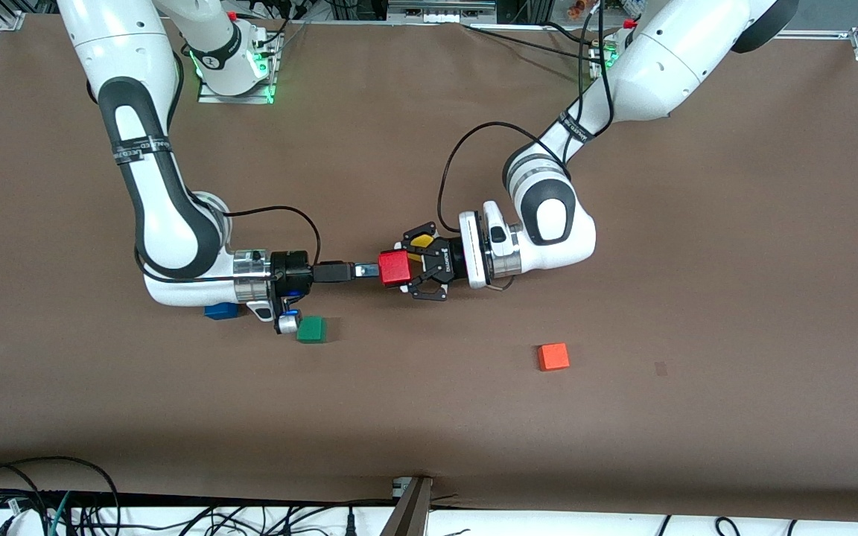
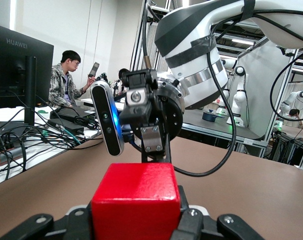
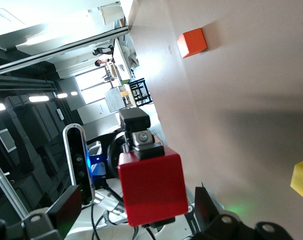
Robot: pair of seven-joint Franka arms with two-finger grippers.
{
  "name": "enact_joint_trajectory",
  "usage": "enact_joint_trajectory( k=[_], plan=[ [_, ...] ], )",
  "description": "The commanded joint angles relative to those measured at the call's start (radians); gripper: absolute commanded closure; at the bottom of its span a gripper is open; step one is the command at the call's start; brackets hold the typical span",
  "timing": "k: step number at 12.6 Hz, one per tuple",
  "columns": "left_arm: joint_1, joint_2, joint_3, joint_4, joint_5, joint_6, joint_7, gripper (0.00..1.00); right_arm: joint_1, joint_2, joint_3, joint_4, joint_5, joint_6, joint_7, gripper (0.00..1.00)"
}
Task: Pass red block to right arm, stack on blue
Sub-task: 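Close the right gripper on the red cube held by the left gripper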
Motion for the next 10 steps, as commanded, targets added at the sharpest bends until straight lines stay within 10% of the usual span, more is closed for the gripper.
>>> enact_joint_trajectory(
  k=[1,8,9,10],
  plan=[
    [-0.013,0.014,0.006,0.031,-0.034,0.008,0.03,1.0,0.015,0.007,-0.004,-0.016,0.044,0.015,-0.049,0.0],
    [-0.01,0.012,0.006,0.031,-0.037,0.008,0.03,1.0,0.042,0.007,-0.004,-0.013,0.083,0.053,-0.049,0.0],
    [-0.01,0.011,0.006,0.031,-0.039,0.008,0.03,1.0,0.044,0.007,-0.004,-0.013,0.083,0.064,-0.049,0.11],
    [-0.008,0.011,0.006,0.031,-0.039,0.008,0.028,1.0,0.05,0.007,-0.004,-0.011,0.083,0.068,-0.049,0.54]
  ],
)
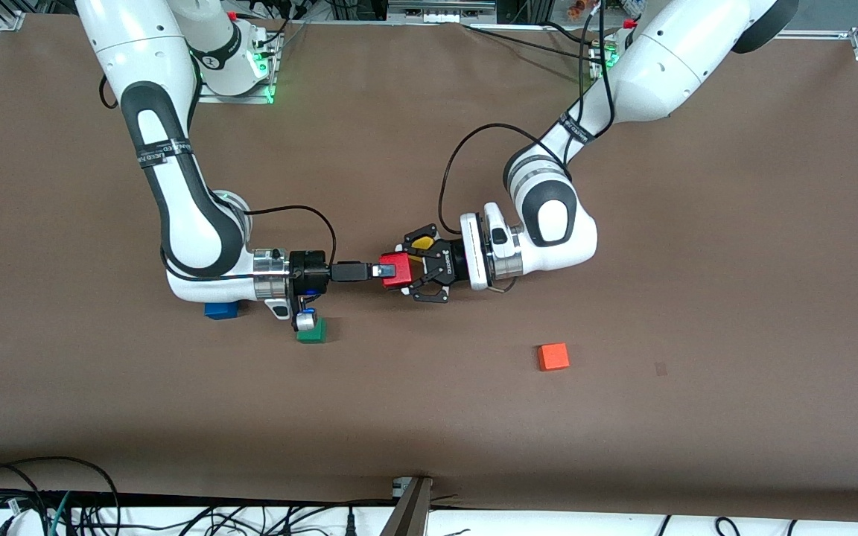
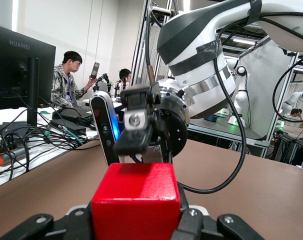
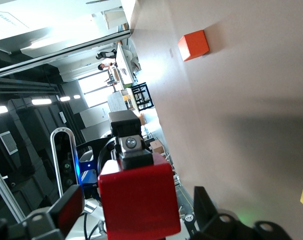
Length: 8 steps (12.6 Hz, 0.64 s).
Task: Pass red block to right arm, stack on blue
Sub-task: 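Close the right gripper on the red cube held by the left gripper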
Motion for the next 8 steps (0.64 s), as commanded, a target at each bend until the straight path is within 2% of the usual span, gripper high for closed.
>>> enact_joint_trajectory(
  k=[1,2,5,6,8],
  plan=[
    [-0.005,0.009,0.003,0.027,-0.043,0.008,0.025,1.0,0.011,-0.009,-0.005,-0.011,0.031,0.019,-0.024,0.82],
    [-0.004,0.007,0.003,0.027,-0.065,0.007,0.021,1.0,0.011,-0.009,-0.003,-0.009,0.031,0.019,-0.024,0.98],
    [-0.005,0.004,0.001,0.027,-0.069,0.005,0.021,1.0,0.01,-0.011,-0.005,-0.008,0.031,0.021,-0.024,1.0],
    [-0.011,0.004,0.0,0.027,-0.072,0.005,0.022,0.02,0.008,-0.011,-0.005,-0.006,0.031,0.021,-0.024,1.0],
    [-0.007,-0.002,-0.002,0.021,-0.071,-0.001,0.022,0.0,0.005,-0.014,-0.007,-0.005,0.029,0.021,-0.022,1.0]
  ],
)
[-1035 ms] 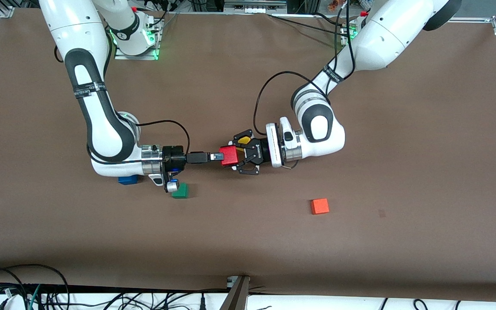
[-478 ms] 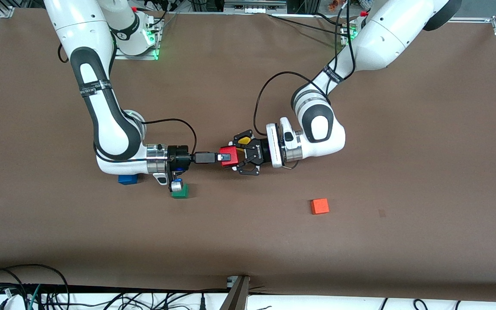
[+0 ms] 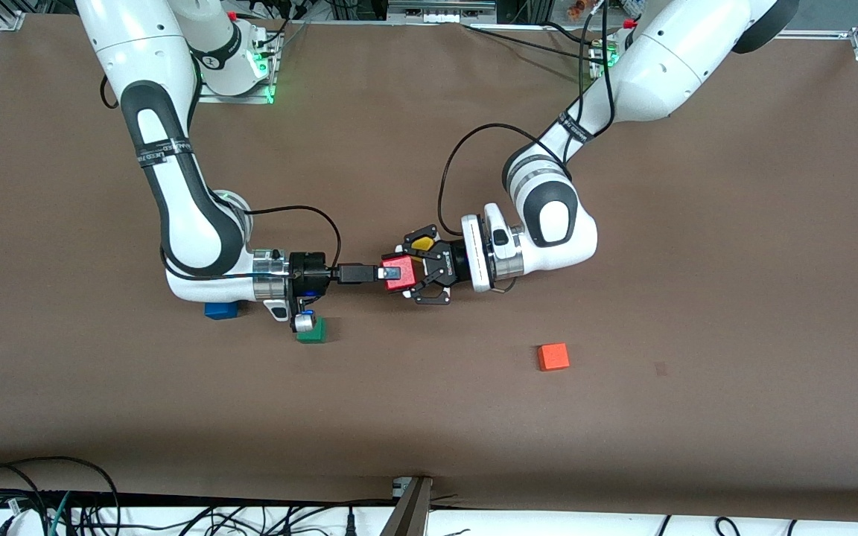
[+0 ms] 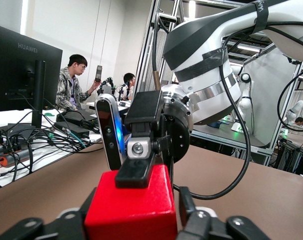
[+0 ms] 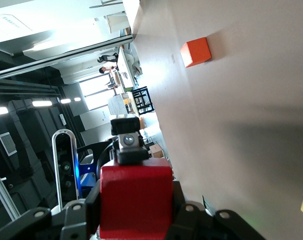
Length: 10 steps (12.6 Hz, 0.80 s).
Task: Pass red block to right arm, stack on blue
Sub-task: 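Close the right gripper on the red cube held by the left gripper, then open the left gripper and pull the right gripper back with the cube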
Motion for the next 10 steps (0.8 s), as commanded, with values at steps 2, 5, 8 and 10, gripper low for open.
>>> enact_joint_trajectory(
  k=[2,5,8,10],
  plan=[
    [0.004,-0.004,-0.003,0.007,-0.034,-0.008,0.01,0.0,-0.001,-0.019,-0.016,-0.006,0.001,0.006,0.001,1.0],
    [0.026,-0.025,-0.002,0.005,-0.011,-0.015,-0.045,0.0,-0.006,-0.027,-0.086,0.019,-0.13,-0.004,0.006,1.0],
    [0.053,-0.036,0.0,0.004,0.107,-0.02,-0.123,0.0,-0.007,-0.062,-0.152,0.028,-0.339,-0.004,0.004,1.0],
    [0.105,-0.036,0.0,0.002,0.225,-0.052,-0.171,0.0,-0.007,-0.078,-0.198,0.048,-0.521,-0.007,0.004,1.0]
  ],
)
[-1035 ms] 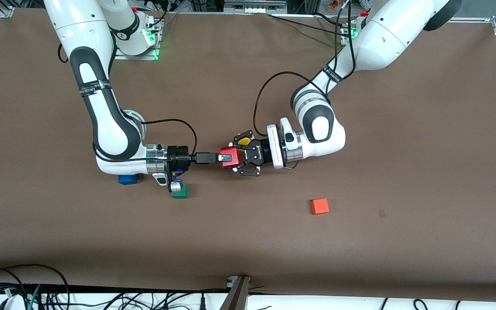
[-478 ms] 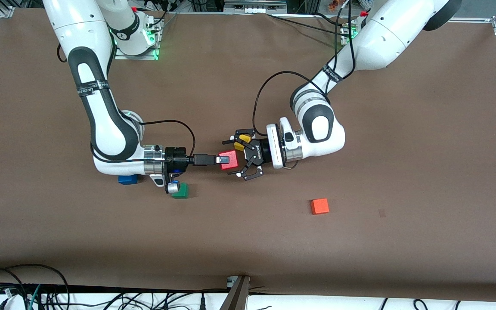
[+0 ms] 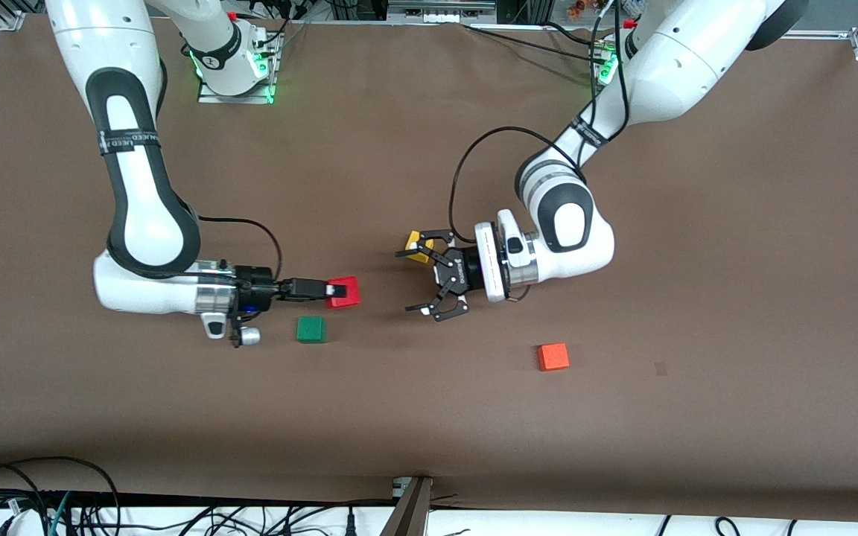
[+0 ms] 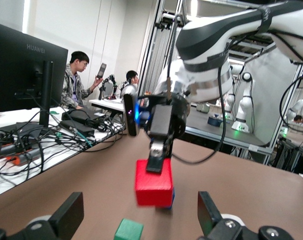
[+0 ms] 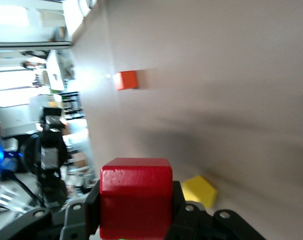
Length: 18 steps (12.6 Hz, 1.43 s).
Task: Pass red block to right arm, stack on blue
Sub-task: 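Open the left gripper and pull the right gripper back with the cube, then lower the red cube onto the blue cube while the left gripper withdraws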
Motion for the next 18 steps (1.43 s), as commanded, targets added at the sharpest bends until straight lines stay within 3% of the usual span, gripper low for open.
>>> enact_joint_trajectory(
  k=[1,4,6,8,14,18],
  plan=[
    [0.071,-0.018,-0.002,-0.01,0.149,-0.082,-0.09,0.0,0.004,-0.036,-0.048,0.014,-0.199,-0.008,0.005,1.0],
    [0.174,-0.018,0.003,0.004,0.341,-0.228,-0.193,0.0,0.007,-0.051,-0.103,0.014,-0.4,-0.002,0.005,1.0],
    [0.25,-0.021,0.003,0.032,0.537,-0.315,-0.317,0.0,0.009,-0.06,-0.109,0.014,-0.577,0.019,0.008,1.0],
    [0.303,-0.023,0.003,0.056,0.753,-0.392,-0.43,0.0,0.01,-0.063,-0.131,0.009,-0.699,0.046,0.007,1.0],
    [0.432,-0.091,0.018,0.058,1.198,-0.67,-0.65,0.0,0.036,-0.062,-0.159,-0.017,-0.954,0.07,0.14,1.0],
    [0.464,-0.159,0.03,0.058,1.373,-0.789,-0.829,0.0,0.041,-0.065,-0.16,-0.035,-0.979,0.095,0.157,1.0]
  ],
)
